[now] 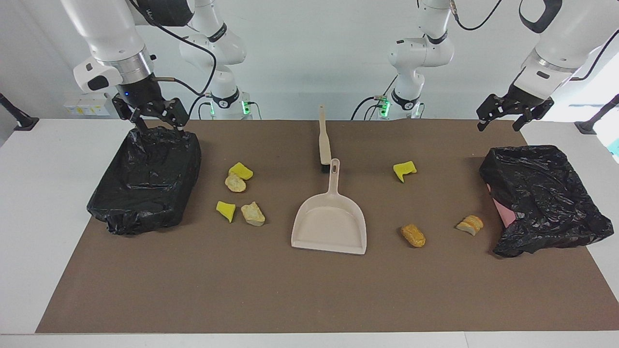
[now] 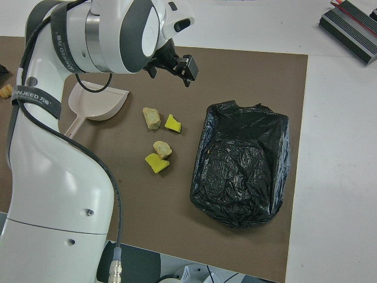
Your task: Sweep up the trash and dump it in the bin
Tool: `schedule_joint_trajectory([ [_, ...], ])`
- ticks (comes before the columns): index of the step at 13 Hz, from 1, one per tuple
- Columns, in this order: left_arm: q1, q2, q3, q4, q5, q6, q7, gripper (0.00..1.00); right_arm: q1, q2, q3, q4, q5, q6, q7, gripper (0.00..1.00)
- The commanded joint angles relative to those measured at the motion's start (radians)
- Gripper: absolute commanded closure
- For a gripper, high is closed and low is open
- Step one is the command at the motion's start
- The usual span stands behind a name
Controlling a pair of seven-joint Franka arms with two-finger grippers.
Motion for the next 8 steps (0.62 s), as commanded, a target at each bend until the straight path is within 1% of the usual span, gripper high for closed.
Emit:
schedule_joint_trajectory([
  [1,0.002,-0.023,-0.002,-0.022,0.011,-0.007,0.003,0.00,-0.014,-0.011,0.007,-0.003,0.005,-0.038,-0.026,0.00],
  [4,-0.008,-0.021,-0.002,-0.022,0.009,0.007,0.006,0.00,-0.004,-0.003,0.011,0.020,-0.035,-0.106,-0.026,0.00],
  [8,0.001,-0.020,-0.002,-0.025,0.009,0.040,0.007,0.00,-0.004,-0.003,0.016,0.019,-0.036,-0.097,-0.019,0.00],
])
